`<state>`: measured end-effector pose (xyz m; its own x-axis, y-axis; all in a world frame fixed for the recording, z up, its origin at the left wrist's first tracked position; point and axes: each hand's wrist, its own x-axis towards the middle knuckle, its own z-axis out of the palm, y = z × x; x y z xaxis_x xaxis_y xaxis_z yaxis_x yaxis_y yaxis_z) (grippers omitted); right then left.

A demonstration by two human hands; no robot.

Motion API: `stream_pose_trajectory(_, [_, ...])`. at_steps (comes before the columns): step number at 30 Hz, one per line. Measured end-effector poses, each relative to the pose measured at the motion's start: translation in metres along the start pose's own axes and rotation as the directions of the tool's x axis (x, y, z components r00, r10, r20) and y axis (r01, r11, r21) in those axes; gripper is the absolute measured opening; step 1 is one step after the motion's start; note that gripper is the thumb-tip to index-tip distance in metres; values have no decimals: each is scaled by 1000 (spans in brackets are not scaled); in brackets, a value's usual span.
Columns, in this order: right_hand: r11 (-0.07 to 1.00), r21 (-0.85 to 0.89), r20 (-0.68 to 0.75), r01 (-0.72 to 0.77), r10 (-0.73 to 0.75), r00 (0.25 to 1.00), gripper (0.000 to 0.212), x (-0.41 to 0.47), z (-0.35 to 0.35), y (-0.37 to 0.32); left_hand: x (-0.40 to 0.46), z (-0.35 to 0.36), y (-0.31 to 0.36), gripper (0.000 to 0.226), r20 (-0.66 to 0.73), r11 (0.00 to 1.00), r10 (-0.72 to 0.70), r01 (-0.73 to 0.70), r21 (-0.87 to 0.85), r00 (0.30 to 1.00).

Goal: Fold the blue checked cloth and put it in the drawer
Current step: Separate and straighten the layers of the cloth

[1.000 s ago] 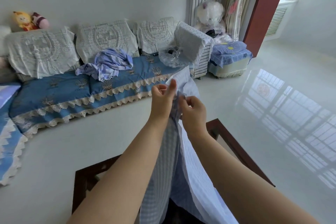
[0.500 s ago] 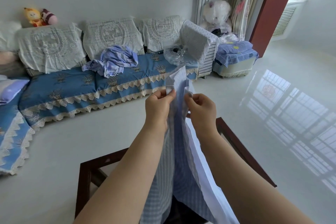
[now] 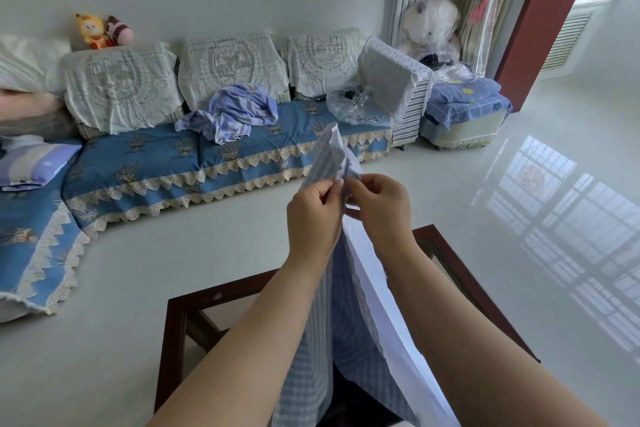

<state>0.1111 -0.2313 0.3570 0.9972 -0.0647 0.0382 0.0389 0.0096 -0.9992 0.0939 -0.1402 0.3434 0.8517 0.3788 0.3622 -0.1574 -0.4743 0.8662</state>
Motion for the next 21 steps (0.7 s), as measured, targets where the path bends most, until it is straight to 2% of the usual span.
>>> stream_pose_trajectory(5, [1000,15,25,-22,22,999,21,-2,-1,-3,-6,-3,-4,29,24,978,163,-164,125,986])
stream_pose_trajectory(13, [1000,-18,6,-11,11,1000,22,0,-5,-2,-11,0,-4,22,85,965,228,-237,110,970])
stream_pose_trajectory(16, [972,-228,-29,47,-55,998,27,2,-7,-1,-13,2,-4,19,121,968,232,-241,66,965])
stream_pose_trajectory(21, [857,-491,76,156,-136,988,39,3,-3,-7,-13,8,-8,16,-13,964,246,-243,106,969])
